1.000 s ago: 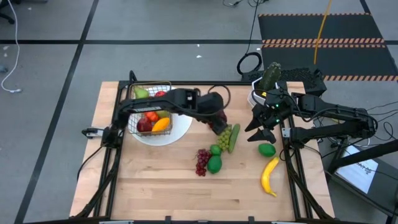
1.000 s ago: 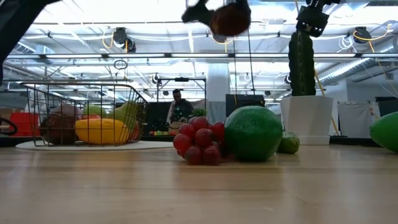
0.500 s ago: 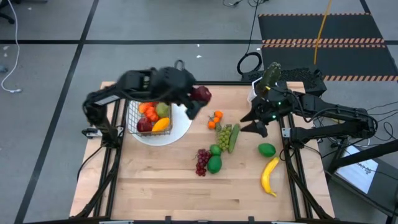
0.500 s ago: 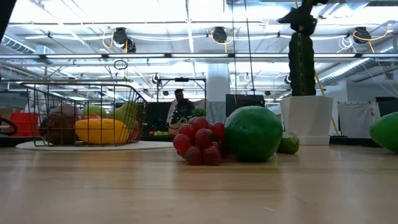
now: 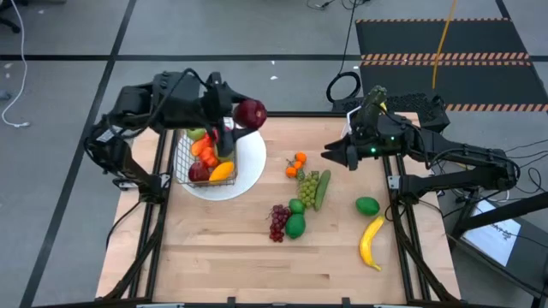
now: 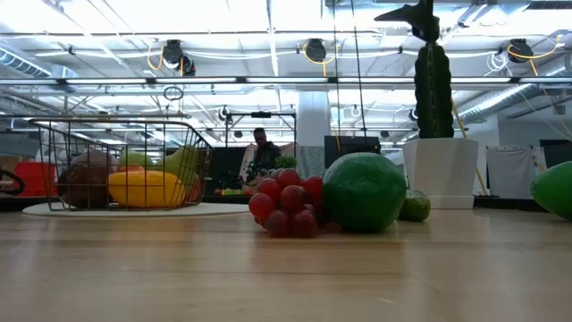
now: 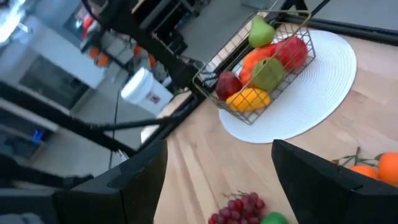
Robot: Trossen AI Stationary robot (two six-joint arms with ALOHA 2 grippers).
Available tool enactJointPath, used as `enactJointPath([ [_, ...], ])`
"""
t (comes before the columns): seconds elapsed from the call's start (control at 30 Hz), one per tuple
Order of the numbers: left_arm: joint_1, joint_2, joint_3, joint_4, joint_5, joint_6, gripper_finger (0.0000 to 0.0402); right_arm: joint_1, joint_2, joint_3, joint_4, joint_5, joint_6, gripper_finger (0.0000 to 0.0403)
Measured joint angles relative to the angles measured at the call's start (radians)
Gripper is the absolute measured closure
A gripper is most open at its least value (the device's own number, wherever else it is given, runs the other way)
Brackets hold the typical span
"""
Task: Build produce basket
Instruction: Put the dark red apple into the wire basket
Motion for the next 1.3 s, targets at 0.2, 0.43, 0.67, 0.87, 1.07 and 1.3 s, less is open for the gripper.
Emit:
enactJointPath([
  [0.2,-0.010,-0.014,0.000,0.051,0.000,0.187,0.0062,0.000,0.005,0.000,0.001,0.009,0.082,0.0122],
  [0.43,-0.025,-0.014,0.000,0.089,0.005,0.469,0.0062,0.002,0.036,0.000,0.001,0.009,0.170,0.0122],
  [0.67,-0.024,-0.014,0.000,0.087,-0.004,0.652,0.0062,0.022,0.068,0.000,0.002,0.048,0.219,0.0122],
  [0.87,-0.025,-0.014,0.000,0.087,-0.004,0.665,0.0062,0.054,0.073,0.000,0.013,0.070,0.239,0.0122],
  [1.07,-0.025,-0.014,0.000,0.086,-0.004,0.651,0.0062,0.077,0.073,0.000,0.030,0.159,0.227,0.0122],
  [1.3,-0.025,-0.014,0.000,0.085,-0.004,0.575,0.0062,0.077,0.073,0.000,0.031,0.162,0.184,0.0122],
])
